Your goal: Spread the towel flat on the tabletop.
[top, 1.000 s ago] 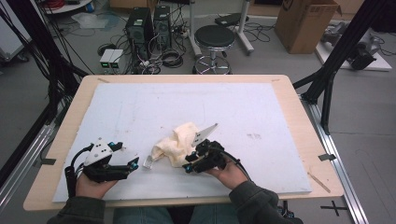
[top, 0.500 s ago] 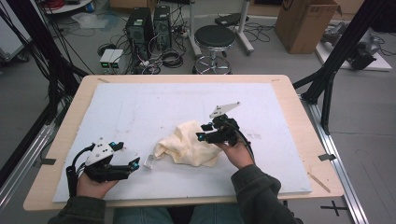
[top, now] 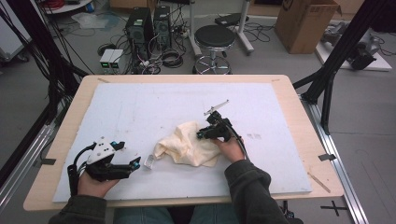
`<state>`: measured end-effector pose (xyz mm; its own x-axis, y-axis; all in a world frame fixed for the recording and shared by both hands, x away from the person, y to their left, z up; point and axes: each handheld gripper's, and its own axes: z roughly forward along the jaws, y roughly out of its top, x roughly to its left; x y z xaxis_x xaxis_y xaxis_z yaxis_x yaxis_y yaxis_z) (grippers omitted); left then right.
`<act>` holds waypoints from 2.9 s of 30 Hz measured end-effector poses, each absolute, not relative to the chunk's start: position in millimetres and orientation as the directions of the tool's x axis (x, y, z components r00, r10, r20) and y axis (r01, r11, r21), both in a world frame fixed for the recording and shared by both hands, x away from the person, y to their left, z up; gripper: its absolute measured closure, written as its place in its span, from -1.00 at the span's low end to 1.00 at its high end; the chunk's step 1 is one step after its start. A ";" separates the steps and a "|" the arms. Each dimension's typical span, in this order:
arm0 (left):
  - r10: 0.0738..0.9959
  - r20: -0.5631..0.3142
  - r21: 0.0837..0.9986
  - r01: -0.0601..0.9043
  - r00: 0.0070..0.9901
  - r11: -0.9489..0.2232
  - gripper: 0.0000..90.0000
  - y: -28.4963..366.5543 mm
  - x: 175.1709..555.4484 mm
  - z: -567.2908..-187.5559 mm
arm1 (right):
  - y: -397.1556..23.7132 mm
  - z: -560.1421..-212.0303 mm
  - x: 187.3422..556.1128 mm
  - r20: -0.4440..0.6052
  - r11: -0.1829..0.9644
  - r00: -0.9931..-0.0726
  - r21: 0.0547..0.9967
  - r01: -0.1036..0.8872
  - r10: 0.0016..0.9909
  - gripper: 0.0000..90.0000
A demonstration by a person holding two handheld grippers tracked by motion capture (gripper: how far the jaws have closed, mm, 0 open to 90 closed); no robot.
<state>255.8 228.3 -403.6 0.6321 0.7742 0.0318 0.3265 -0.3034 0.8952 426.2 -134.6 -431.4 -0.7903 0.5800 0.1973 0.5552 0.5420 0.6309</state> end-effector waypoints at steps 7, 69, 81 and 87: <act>0.775 0.032 0.894 0.329 0.631 -0.305 -0.56 229.2 255.7 -403.4 | -140.5 -424.5 423.3 0.188 0.554 -0.805 0.637 0.536 0.562 0.95; 0.768 0.001 0.890 0.349 0.641 -0.292 -0.55 222.5 266.1 -404.5 | -167.9 -397.8 416.4 0.127 0.541 -0.800 0.674 0.503 0.586 0.93; 0.741 -0.021 0.883 0.360 0.671 -0.301 -0.29 202.5 295.7 -395.7 | -197.2 -395.4 390.5 0.009 0.612 -0.813 0.654 0.445 0.582 0.92; 0.725 -0.067 0.882 0.381 0.685 -0.278 -0.16 194.3 318.8 -393.3 | -200.0 -414.5 382.0 0.042 0.602 -0.817 0.655 0.458 0.575 0.92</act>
